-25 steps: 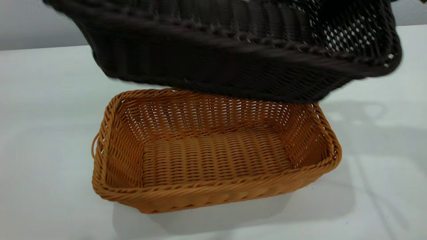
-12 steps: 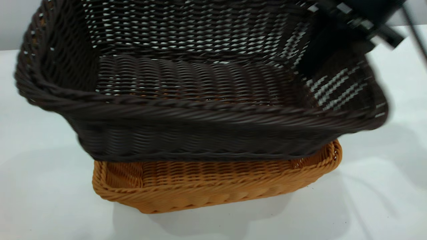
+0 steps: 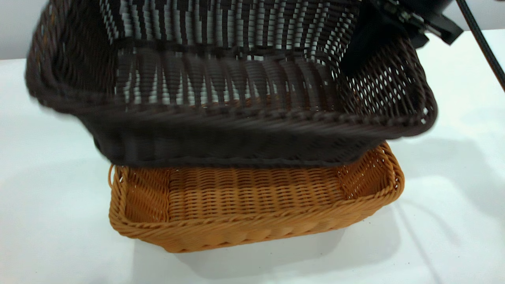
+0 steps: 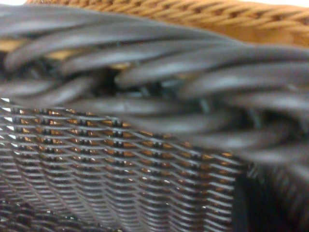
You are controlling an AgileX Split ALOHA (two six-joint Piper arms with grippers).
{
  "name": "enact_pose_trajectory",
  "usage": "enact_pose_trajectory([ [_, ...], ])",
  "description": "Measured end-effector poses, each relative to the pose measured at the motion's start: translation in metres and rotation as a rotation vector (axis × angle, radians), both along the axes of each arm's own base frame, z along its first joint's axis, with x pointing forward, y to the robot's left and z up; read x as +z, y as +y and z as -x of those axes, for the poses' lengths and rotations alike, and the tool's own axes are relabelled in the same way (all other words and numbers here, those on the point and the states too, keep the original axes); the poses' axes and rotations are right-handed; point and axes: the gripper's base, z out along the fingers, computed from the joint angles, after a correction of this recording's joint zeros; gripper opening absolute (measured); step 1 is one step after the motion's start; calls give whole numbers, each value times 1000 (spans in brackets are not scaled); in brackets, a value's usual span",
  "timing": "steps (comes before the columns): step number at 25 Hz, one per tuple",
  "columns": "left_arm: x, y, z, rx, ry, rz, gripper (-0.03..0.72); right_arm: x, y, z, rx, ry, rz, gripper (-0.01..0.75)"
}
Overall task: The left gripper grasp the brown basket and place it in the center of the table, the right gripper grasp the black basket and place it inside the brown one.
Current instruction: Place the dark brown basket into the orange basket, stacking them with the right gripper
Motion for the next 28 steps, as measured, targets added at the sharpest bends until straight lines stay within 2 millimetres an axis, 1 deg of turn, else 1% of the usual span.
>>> enact_pose_trajectory([
  [9,0,0,0,1,-1,-1,596,-36,0,-6,-6,72,47,120],
  [14,0,0,0,2,4,2,596,-41,0,-8,-20,73,56,120],
  [21,0,0,0,4,6,3,596,-58,-1,-9,-37,112,87,119],
  [28,0,0,0,11,34,19,596,-59,-1,-10,-27,100,87,119],
])
